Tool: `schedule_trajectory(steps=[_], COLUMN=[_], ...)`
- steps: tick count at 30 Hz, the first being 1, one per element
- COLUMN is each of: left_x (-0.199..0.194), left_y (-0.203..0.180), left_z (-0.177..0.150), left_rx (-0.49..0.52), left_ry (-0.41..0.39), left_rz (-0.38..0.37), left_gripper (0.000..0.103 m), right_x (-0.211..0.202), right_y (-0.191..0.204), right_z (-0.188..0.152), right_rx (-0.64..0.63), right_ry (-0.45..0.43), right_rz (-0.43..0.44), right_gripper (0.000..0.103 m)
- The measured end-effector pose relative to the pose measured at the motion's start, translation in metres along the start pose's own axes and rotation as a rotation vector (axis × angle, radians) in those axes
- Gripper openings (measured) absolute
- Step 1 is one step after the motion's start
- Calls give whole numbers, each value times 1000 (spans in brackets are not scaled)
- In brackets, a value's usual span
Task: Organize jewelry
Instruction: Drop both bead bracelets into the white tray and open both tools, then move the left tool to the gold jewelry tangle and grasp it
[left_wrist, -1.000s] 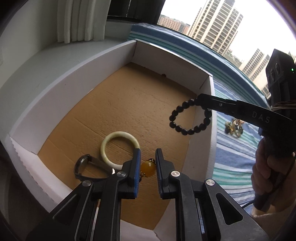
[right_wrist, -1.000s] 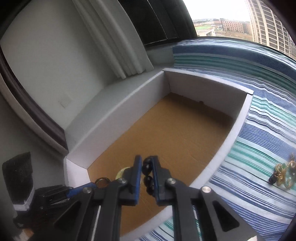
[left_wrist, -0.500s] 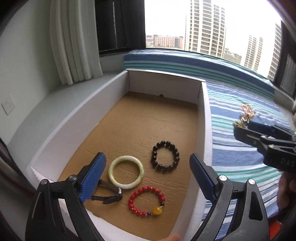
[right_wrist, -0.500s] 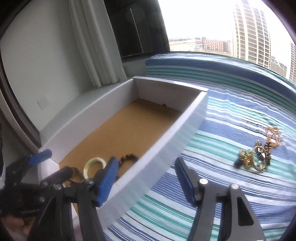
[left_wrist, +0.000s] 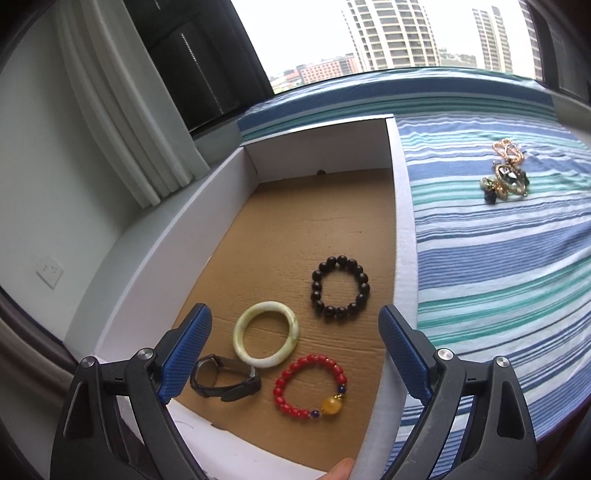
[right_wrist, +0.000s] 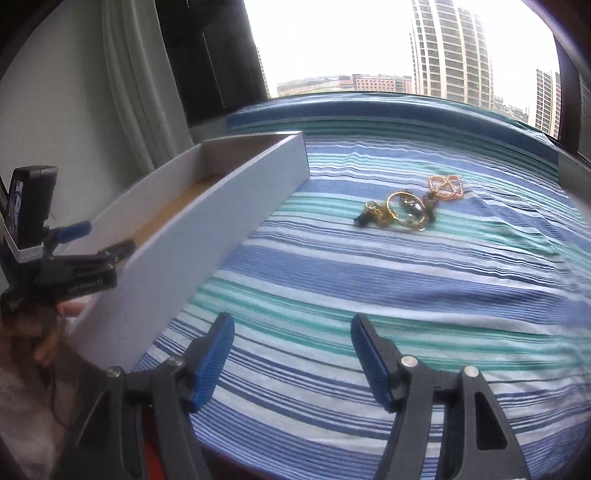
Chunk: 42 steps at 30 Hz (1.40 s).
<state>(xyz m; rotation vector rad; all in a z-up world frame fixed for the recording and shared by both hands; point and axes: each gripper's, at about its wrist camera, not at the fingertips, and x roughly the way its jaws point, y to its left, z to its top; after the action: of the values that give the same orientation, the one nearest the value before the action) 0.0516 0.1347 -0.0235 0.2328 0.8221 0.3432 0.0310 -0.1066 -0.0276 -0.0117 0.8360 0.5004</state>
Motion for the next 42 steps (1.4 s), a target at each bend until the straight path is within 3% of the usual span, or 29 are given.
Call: schedule_trajectory(steps=[8,16,18,22,23,26,28,36,38,42], left_x=[-4,-20,-29,-67,-77,-98,-104,-84,-78,-62], left_y=[0,-8,-5,-5,-7,-15,-25,-78,-91,-111], left_z=[-7,-14,-12,-3,0,7,11,13,10,5], left_rx=[20,51,18,-8,-9,-22,-18,-47,-76,-105], left_ry=[4,-23,-51,-200,-231,-285,-287,-107,-65,-22], left_rz=[22,11,24,62,43,-73,-157,-516,-566,-592], left_gripper=[92,93,97,102,102,102,102,102,102,102], right_x=[-23,-33,-33,-36,-37,-37,-37,-42,-43,-47], right_y=[-18,-25,-27,-36,-38,-45,-50,-59,-64,-75], right_z=[-25,-40,-43,-46,-46,-47,-47,-52,-53,-54], right_rx=[-17,-27,-24,-16,-16,-3,13,22,25,42], right_ry=[-37,-51,-47,-46,-47,-42,-44,-52,-52,-61], right_rz=[-93,-125,-123,-141,-153,-182,-193,-263,-276,-288], right_gripper=[67,67,67,67,68,83,83,86,87,87])
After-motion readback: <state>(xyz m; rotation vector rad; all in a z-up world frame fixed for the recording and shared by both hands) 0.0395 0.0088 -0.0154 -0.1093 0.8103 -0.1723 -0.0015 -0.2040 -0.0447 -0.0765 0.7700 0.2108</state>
